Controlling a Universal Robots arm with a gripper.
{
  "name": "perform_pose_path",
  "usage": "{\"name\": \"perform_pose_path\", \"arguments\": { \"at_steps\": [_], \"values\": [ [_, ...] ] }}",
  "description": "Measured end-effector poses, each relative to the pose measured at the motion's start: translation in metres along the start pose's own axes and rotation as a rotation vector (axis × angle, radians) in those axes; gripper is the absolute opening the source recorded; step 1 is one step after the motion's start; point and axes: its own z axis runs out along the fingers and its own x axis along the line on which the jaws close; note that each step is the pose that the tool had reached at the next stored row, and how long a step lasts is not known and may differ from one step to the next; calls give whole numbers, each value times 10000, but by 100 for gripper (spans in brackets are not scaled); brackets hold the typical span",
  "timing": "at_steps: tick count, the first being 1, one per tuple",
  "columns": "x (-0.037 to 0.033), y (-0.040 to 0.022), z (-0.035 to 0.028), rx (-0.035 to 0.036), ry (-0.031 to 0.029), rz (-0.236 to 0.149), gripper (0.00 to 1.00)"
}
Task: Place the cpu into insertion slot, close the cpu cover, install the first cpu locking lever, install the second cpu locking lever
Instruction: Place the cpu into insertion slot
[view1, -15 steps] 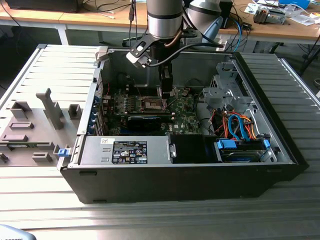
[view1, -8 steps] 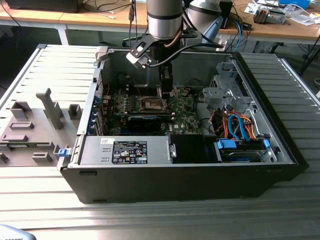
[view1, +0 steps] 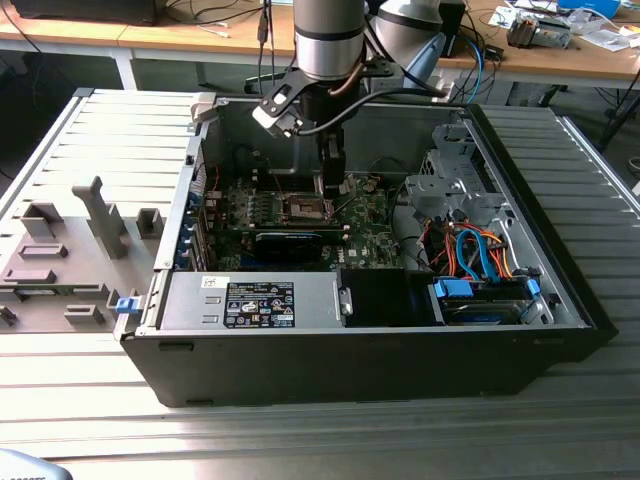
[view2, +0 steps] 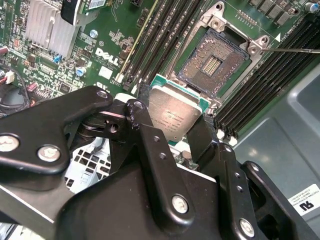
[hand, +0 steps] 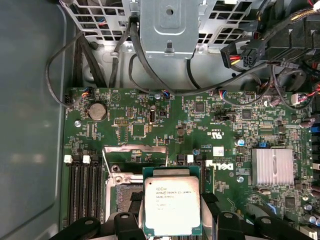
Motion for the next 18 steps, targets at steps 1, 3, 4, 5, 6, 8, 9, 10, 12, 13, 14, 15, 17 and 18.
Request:
{"name": "perform_pose_path", "arguments": {
  "at_steps": [1, 3, 4, 5, 6, 8, 9, 10, 12, 13, 14, 15, 17, 18],
  "values": [
    [0, -1, 3, 0, -1, 0, 55],
    [0, -1, 7, 0, -2, 0, 55],
    [0, -2, 9, 0, -3, 0, 55],
    [1, -2, 11, 0, -3, -1, 55],
    [1, -2, 12, 0, -4, 0, 55],
    [1, -2, 15, 0, -4, -1, 55],
    [1, -3, 17, 1, -4, 0, 55],
    [1, -3, 19, 0, -4, -1, 55],
    [1, -4, 22, 0, -5, 0, 55],
    [1, -4, 24, 1, -4, 0, 55],
    [1, -4, 25, 0, -5, -1, 55],
    [1, -5, 26, 0, -5, -1, 55],
    [2, -5, 30, 0, -4, -1, 55],
    [2, -8, 42, 0, -6, -1, 55]
  ]
}}
